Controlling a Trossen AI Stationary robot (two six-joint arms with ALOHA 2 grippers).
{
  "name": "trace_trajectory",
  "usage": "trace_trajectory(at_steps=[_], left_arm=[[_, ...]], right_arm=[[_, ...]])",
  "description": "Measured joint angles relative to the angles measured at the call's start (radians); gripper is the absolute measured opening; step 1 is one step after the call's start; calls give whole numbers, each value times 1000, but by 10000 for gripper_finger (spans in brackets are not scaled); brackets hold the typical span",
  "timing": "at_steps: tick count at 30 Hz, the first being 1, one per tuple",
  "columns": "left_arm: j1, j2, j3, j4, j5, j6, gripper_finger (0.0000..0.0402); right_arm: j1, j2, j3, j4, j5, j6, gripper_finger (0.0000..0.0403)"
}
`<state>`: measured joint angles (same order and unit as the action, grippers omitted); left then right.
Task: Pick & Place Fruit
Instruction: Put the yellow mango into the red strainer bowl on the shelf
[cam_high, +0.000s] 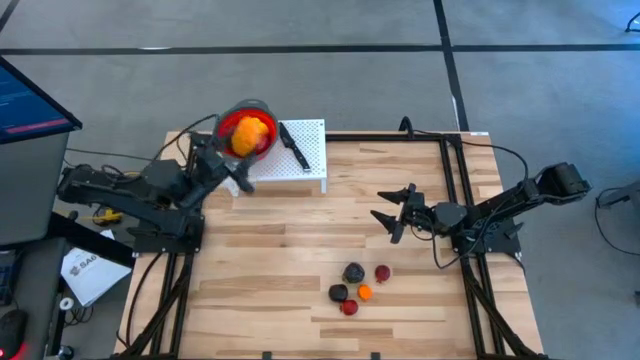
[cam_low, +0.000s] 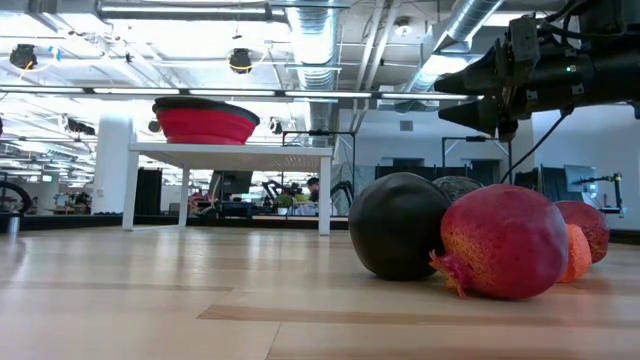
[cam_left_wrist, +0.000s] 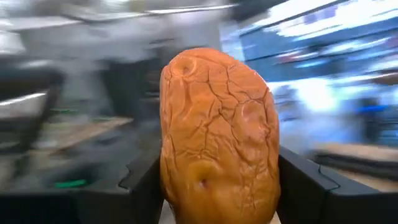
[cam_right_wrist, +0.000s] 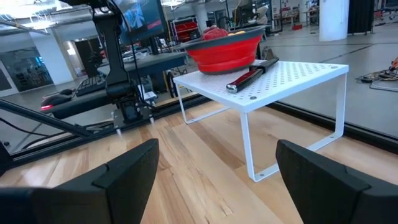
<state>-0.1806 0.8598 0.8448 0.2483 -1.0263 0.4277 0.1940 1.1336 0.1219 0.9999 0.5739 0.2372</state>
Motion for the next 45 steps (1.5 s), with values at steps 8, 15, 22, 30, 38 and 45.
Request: trace_trajectory(at_steps=[8, 15, 22, 30, 38, 45], left_arm=[[160, 20, 234, -718, 322, -449, 227], [417, 175, 529, -1293, 549, -403, 227], [568, 320, 547, -1518, 484, 28, 231], [621, 409, 547, -1514, 450, 272, 240], [633, 427, 547, -1529, 379, 295, 241], [633, 424, 537, -1545, 378, 293, 245]], right_arm=[[0, 0, 0, 1, 0, 0, 317], [-1, 0, 0, 5, 0, 0, 317], [3, 0, 0, 1, 0, 0, 317], [3, 0, 0, -1, 0, 3, 317], [3, 0, 0, -2, -1, 3, 317], [3, 0, 0, -3, -1, 0, 317]])
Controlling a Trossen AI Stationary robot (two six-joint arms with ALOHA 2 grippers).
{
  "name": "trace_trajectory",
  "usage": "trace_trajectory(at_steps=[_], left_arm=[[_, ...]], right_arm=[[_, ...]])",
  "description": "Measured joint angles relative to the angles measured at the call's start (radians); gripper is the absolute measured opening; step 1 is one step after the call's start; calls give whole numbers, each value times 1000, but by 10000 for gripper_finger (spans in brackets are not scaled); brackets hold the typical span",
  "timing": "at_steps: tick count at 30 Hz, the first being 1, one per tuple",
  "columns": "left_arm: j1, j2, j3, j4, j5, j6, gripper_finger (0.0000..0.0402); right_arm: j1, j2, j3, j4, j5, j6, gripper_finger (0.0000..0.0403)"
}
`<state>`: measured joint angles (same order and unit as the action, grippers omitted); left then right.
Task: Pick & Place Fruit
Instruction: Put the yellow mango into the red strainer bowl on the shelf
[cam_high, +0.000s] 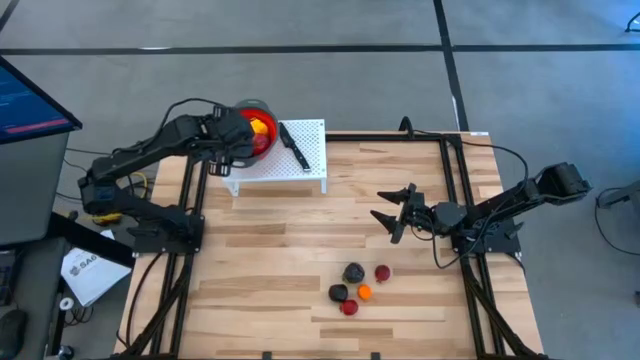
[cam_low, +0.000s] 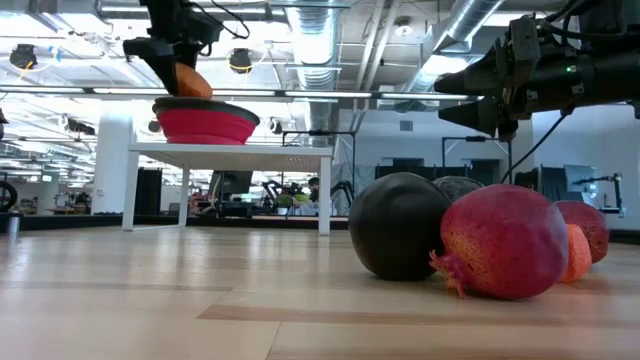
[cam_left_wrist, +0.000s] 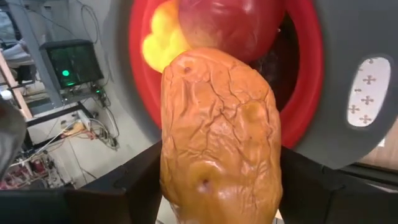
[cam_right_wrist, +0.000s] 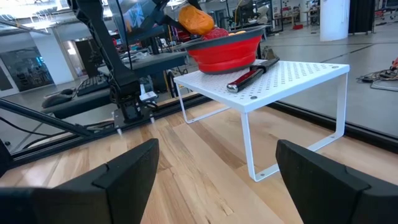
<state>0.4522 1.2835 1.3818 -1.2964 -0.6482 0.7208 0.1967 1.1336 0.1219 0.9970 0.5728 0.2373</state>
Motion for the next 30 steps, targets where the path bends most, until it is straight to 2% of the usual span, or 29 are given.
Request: trace_trajectory(at_steps=[10, 22, 30], left_arm=[[0, 0, -56, -4, 27, -41, 269], [-8, -14, -56, 5, 17, -118, 324], [-8, -91, -56, 8, 37, -157, 326]], right_arm=[[0, 0, 0, 0, 0, -1, 317], [0, 0, 0, 0, 0, -1, 317], [-1, 0, 0, 0, 0, -1, 317]])
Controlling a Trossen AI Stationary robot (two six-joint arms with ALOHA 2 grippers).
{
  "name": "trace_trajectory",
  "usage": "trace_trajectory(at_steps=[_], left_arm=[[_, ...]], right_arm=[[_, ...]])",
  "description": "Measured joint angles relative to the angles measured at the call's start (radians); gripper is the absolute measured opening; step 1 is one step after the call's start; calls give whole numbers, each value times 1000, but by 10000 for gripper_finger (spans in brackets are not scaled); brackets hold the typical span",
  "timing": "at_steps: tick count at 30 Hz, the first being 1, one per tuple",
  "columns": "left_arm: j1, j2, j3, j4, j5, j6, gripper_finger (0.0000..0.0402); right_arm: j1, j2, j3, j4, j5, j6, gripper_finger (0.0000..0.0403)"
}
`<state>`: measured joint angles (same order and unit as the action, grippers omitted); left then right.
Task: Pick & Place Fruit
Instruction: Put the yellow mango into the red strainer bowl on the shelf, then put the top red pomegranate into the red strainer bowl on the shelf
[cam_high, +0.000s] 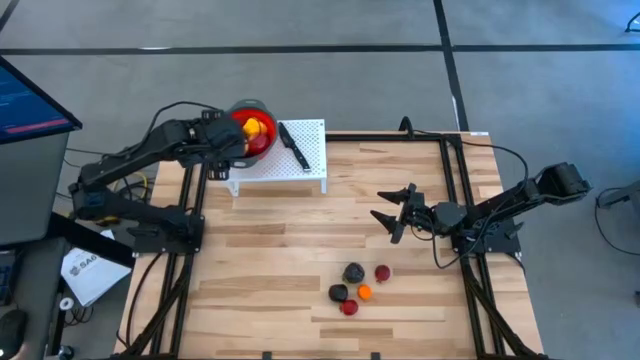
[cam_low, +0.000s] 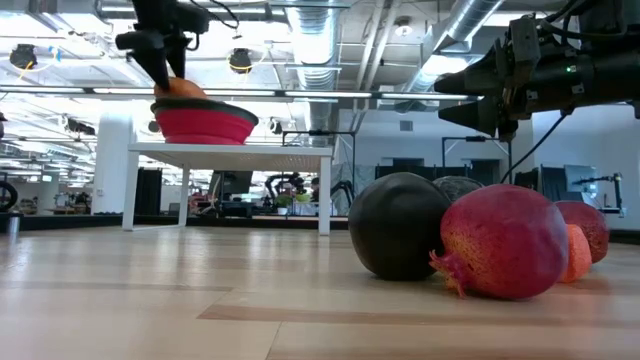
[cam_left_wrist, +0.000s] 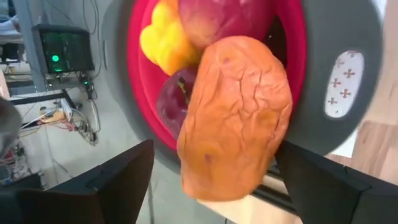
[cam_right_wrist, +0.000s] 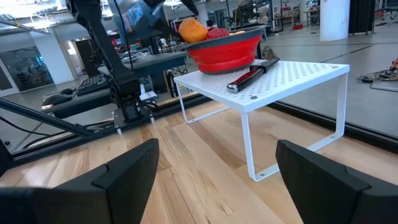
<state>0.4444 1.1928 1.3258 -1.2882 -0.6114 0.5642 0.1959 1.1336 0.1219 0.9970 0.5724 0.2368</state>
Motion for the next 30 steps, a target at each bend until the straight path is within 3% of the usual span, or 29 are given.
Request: trace_trajectory(at_steps=[10, 15, 18, 21, 24, 26, 30], left_arm=[[-1, -78, 0, 12, 179, -108, 311], [-1, -96, 0, 27, 194, -161, 289], [-4, -108, 0, 96, 221, -210, 275], [-32, -106, 1, 210, 321, -280, 261], [-115, -77, 2, 301, 416, -294, 245], [-202, -34, 2, 353, 426, -305, 235], [-374, 62, 1, 448, 422, -372, 221]], right_arm=[[0, 0, 0, 0, 0, 0, 317], [0, 0, 0, 0, 0, 0, 317], [0, 0, 0, 0, 0, 0, 317], [0, 0, 0, 0, 0, -1, 317], [2, 0, 0, 0, 0, -32, 317], [14, 0, 0, -2, -13, -66, 317], [58, 0, 0, -17, -141, -129, 317]])
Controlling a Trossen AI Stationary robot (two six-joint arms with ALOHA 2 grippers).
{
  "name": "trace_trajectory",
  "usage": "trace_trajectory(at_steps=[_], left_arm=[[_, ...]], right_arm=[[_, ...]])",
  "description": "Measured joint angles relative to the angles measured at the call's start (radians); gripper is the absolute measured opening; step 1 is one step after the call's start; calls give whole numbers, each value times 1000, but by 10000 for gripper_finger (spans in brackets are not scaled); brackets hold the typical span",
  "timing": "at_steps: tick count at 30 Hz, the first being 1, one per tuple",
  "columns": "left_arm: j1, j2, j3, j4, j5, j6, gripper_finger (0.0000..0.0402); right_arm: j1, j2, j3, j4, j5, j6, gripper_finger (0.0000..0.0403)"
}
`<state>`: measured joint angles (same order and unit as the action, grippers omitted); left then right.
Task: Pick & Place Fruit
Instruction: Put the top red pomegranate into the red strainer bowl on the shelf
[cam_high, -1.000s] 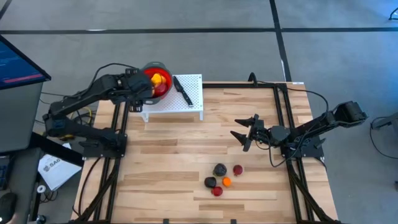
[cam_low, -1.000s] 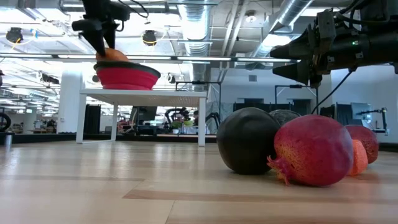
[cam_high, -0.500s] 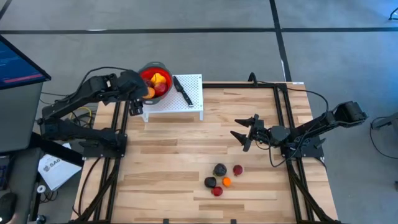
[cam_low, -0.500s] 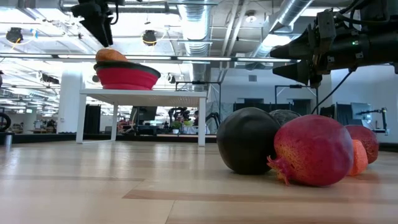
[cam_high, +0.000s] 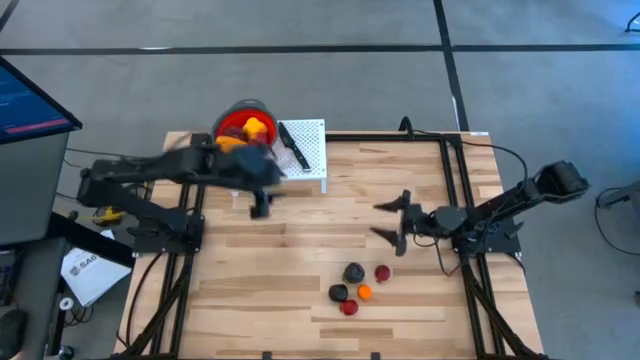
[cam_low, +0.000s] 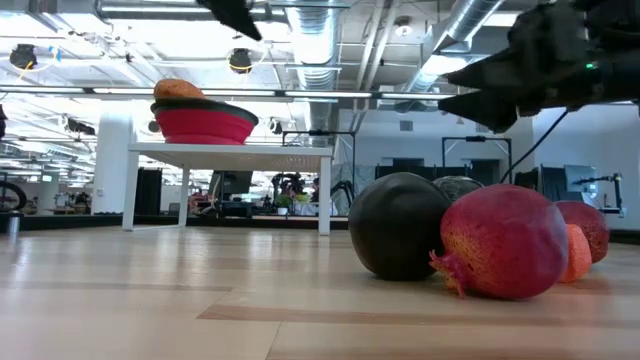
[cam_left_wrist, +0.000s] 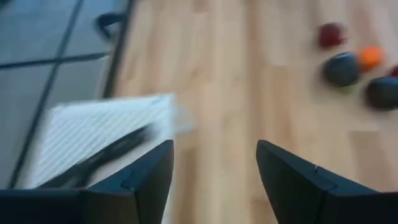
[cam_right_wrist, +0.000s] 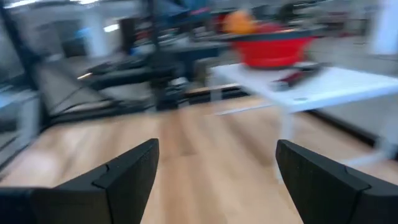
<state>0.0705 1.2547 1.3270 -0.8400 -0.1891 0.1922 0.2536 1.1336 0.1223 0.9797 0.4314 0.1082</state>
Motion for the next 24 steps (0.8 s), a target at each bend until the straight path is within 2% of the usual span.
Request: trace_trajectory(at_steps=[3, 7, 10, 13, 19, 24], left_arm=[[-114, 86, 0, 58, -4, -85, 213], [-237, 203, 0, 135, -5, -166, 203], [-306, 299, -1, 199, -47, -202, 194], [-352, 385, -1, 273, -100, -231, 186], [-388, 519, -1, 361, -110, -299, 171], [-392, 559, -2, 374, -110, -371, 160]], right_arm=[[50, 0, 4, -72, -111, 13, 317], [126, 1, 65, -350, -240, 41, 317], [184, 1, 129, -599, -252, 42, 317], [219, 1, 175, -740, -252, 1, 317], [252, 56, 193, -789, -252, -221, 317], [249, 173, 203, -743, -297, -295, 315]])
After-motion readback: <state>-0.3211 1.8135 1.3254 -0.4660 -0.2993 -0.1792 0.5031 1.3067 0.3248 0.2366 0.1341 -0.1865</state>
